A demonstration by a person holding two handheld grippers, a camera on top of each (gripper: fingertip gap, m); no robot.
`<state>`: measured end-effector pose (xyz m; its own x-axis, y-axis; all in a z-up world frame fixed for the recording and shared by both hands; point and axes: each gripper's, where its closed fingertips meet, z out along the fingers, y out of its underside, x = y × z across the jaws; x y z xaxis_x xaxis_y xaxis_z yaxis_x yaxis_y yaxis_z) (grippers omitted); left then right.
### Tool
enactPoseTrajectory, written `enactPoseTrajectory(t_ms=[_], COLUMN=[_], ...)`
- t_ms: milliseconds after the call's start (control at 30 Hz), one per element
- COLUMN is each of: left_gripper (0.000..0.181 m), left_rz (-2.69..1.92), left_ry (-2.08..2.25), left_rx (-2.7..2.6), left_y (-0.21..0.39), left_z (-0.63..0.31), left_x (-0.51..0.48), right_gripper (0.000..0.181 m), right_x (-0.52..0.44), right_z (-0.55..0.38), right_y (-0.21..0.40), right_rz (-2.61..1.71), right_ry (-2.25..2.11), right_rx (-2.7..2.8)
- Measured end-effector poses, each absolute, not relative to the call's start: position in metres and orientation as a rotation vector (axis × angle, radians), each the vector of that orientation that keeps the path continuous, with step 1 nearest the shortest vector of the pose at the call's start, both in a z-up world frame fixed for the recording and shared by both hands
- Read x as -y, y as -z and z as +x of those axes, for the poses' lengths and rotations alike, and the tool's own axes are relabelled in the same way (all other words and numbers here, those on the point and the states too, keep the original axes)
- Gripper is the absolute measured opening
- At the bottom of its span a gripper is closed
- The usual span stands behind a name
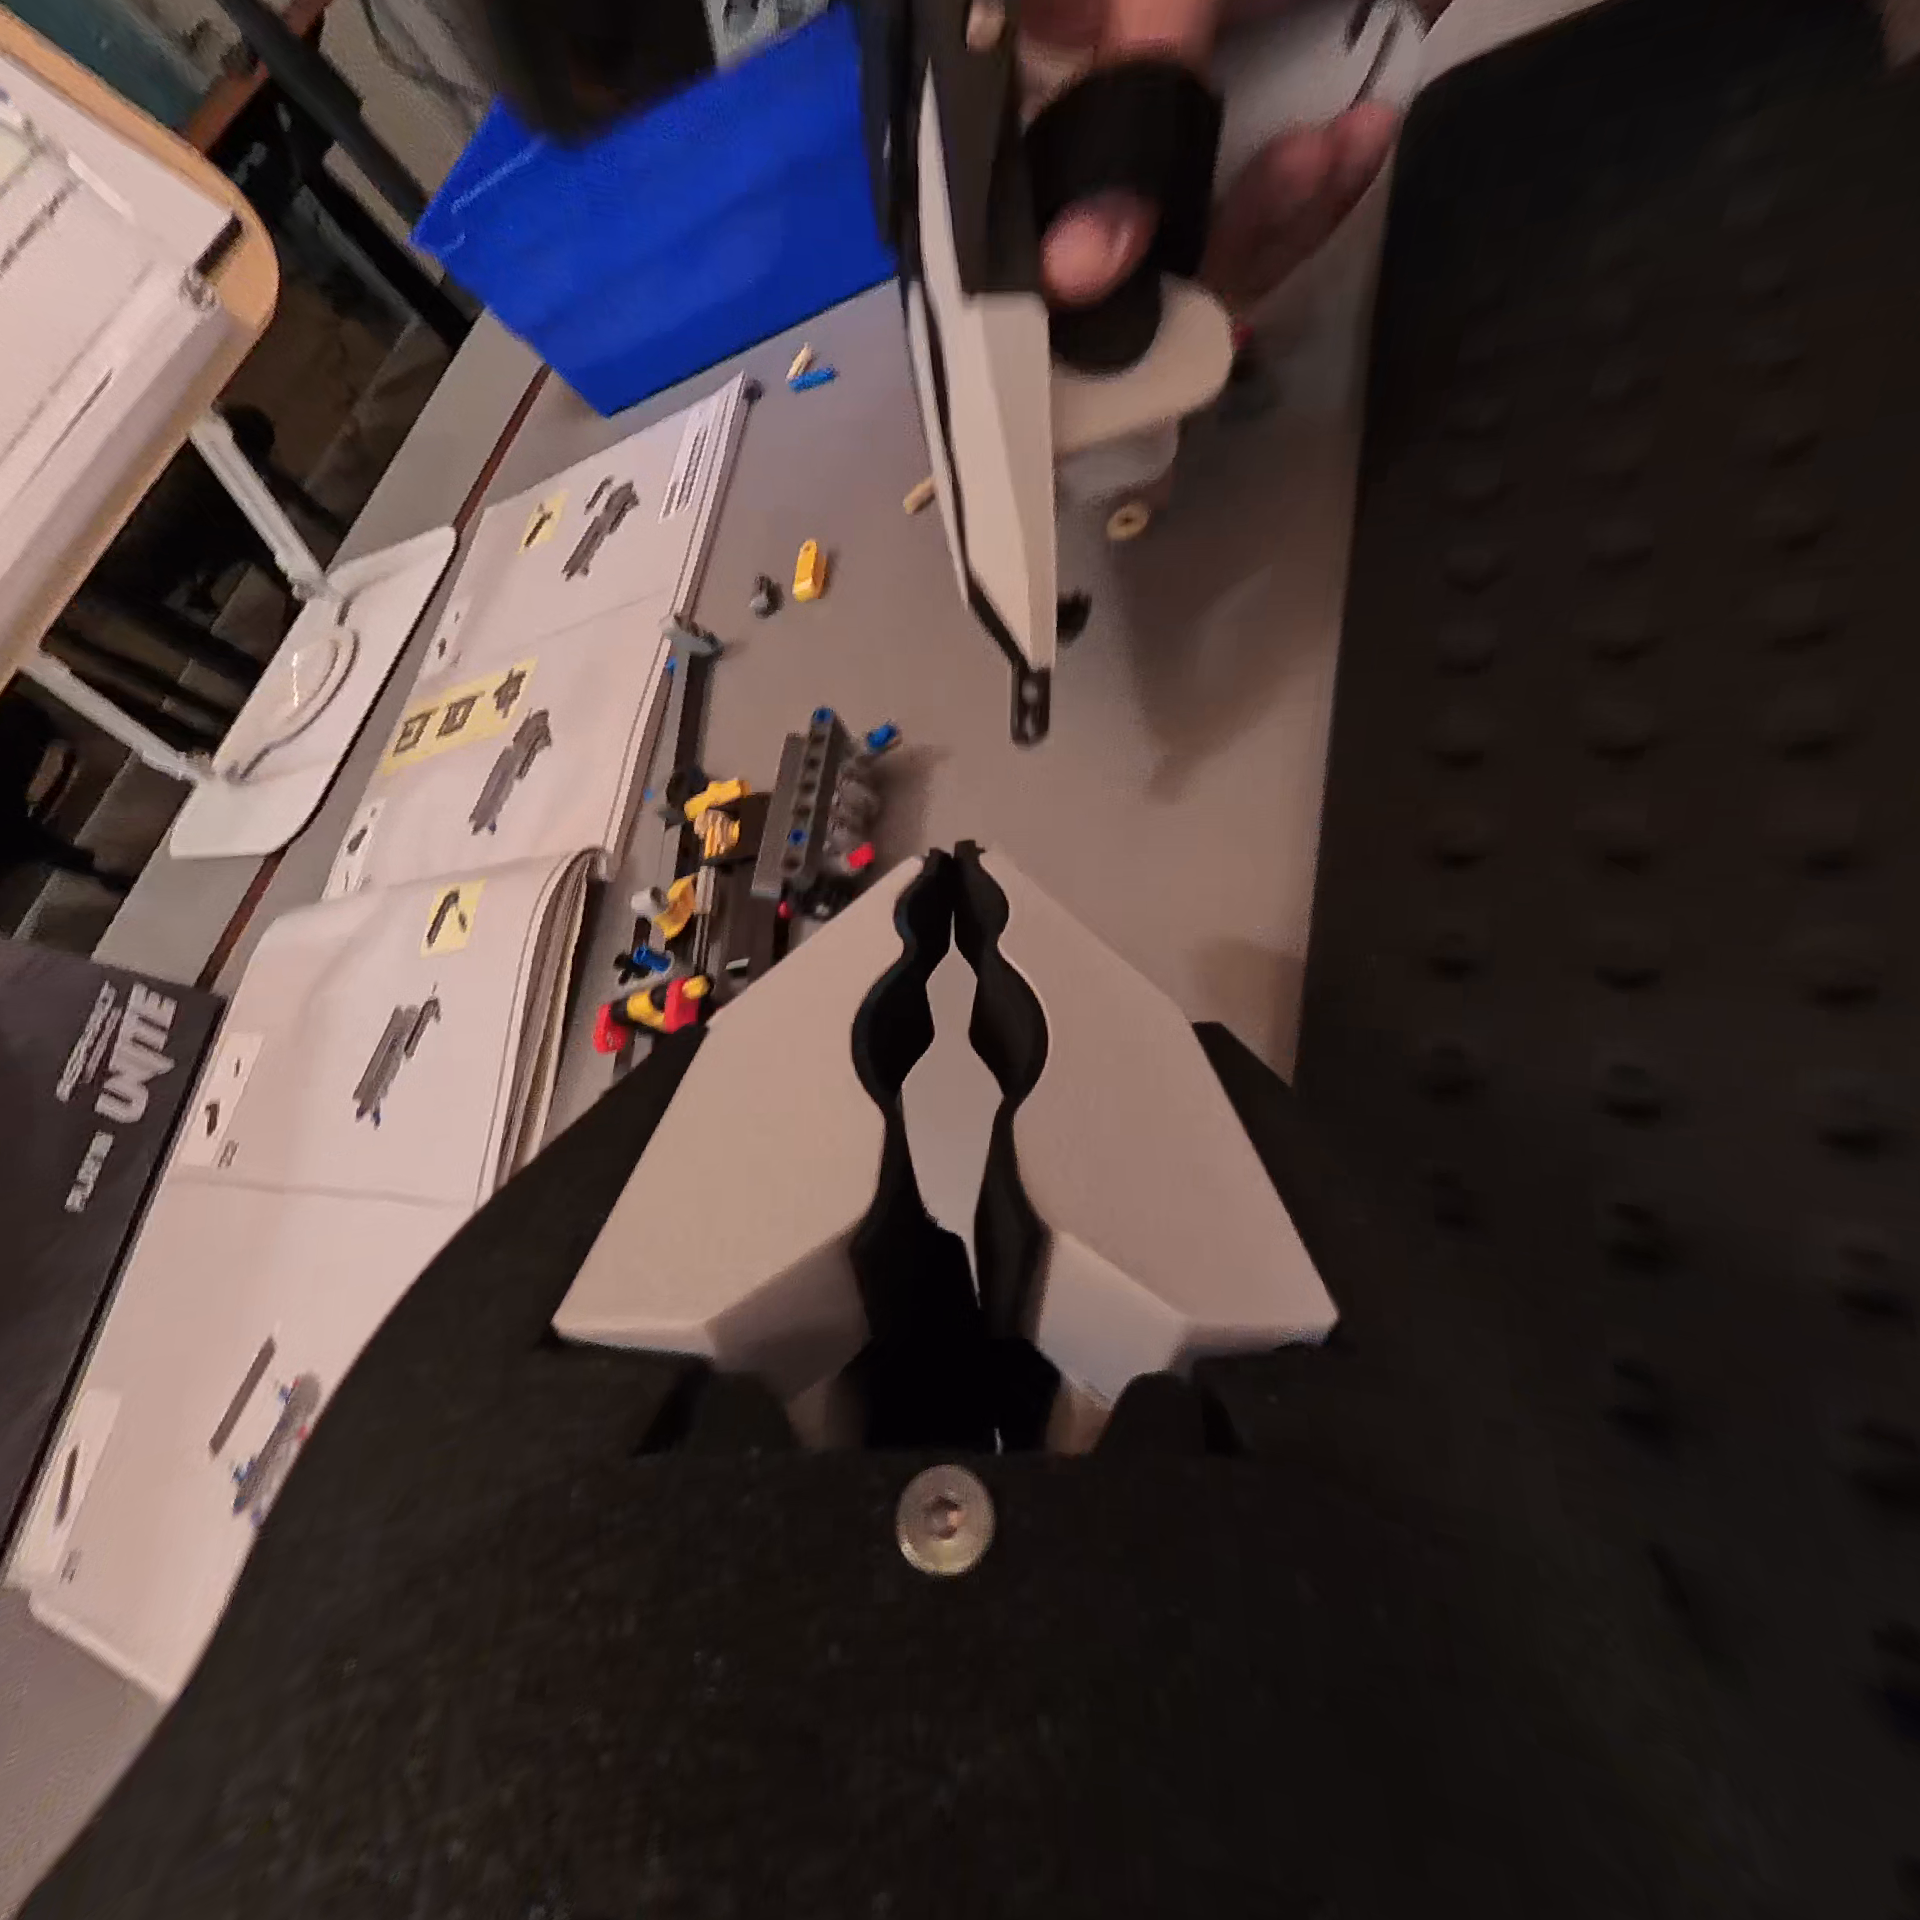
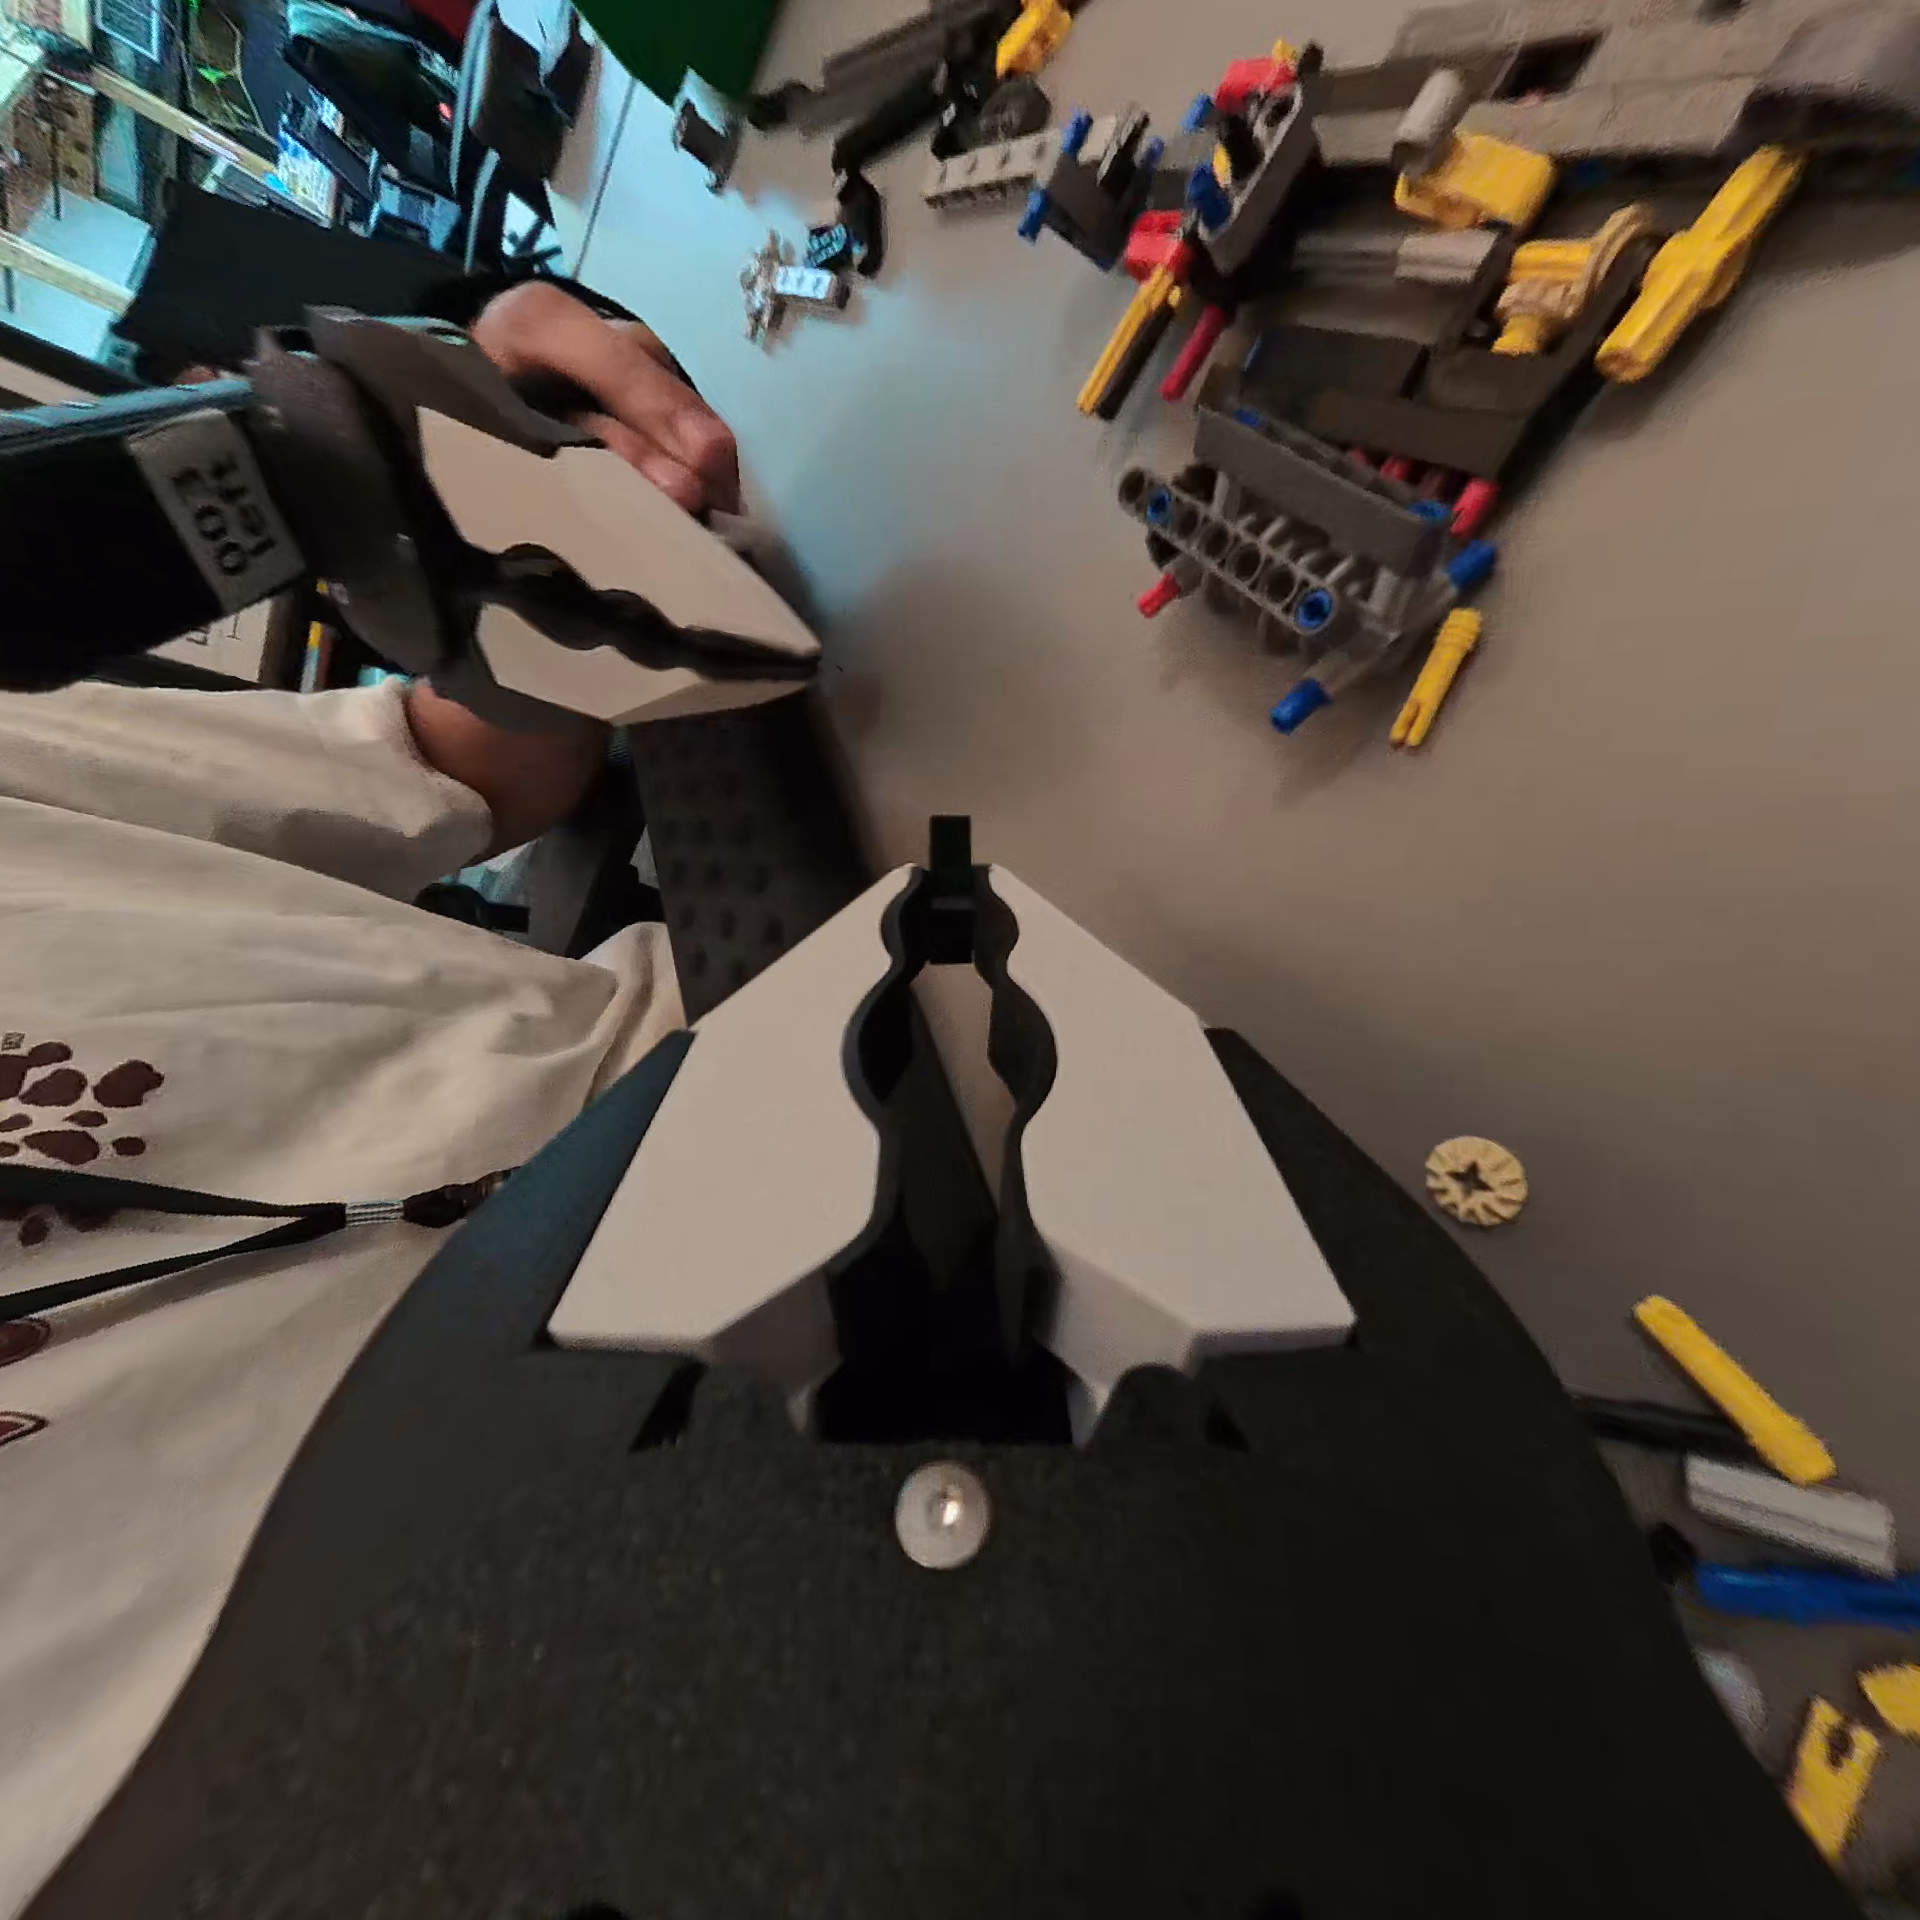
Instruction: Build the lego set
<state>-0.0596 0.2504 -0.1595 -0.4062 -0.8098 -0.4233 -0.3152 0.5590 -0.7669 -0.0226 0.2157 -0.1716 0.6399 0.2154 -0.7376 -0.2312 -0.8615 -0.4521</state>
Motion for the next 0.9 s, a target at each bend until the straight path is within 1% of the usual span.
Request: enactPoseTrajectory(t_ms=[133,233,333,400,433,467,633,700,800,867,900], left_gripper=[0.000,0.001,0.004,0.017,0.027,0.030,0.031,0.024,0.026,0.021,0.014], left_rz=[-1.036,-1.138,-1.283,-1.344,-1.353,-1.360,-1.426,-1.415,-1.402,-1.386,-1.374], left_ry=[0.823,0.890,0.895,0.817,0.801,0.792,0.869,0.918,0.952,1.065,1.114], left_rx=[-1.954,-1.945,-2.002,-2.044,-2.081,-2.112,-2.171,-2.183,-2.197,-2.217,-2.213], left_y=[0.157,0.156,0.174,0.187,0.192,0.195,0.195,0.196,0.199,0.193,0.188], left_z=[-0.056,-0.050,-0.040,-0.028,-0.022,-0.016,0.001,-0.001,-0.012,-0.023,-0.027], left_x=[-0.253,-0.257,-0.270,-0.283,-0.285,-0.286,-0.284,-0.273,-0.258,-0.240,-0.234], right_gripper=[0.007,0.007,0.007,0.007,0.007,0.007,0.007,0.007,0.007,0.007,0.007], right_x=[-0.218,-0.217,-0.219,-0.222,-0.222,-0.221,-0.217,-0.214,-0.212,-0.210,-0.209], right_z=[0.007,0.027,0.025,0.015,0.009,0.002,-0.008,-0.005,0.000,0.009,0.013], right_y=[0.156,0.165,0.173,0.175,0.177,0.179,0.191,0.195,0.188,0.185,0.186], right_rz=[-2.247,-2.226,-2.215,-2.210,-2.217,-2.235,-2.318,-2.332,-2.287,-2.277,-2.289], right_ry=[-1.076,-1.038,-0.992,-0.924,-0.894,-0.876,-0.761,-0.710,-0.733,-0.729,-0.713], right_rx=[-0.102,-0.219,-0.243,-0.190,-0.152,-0.120,-0.025,-0.013,-0.046,-0.076,-0.086])
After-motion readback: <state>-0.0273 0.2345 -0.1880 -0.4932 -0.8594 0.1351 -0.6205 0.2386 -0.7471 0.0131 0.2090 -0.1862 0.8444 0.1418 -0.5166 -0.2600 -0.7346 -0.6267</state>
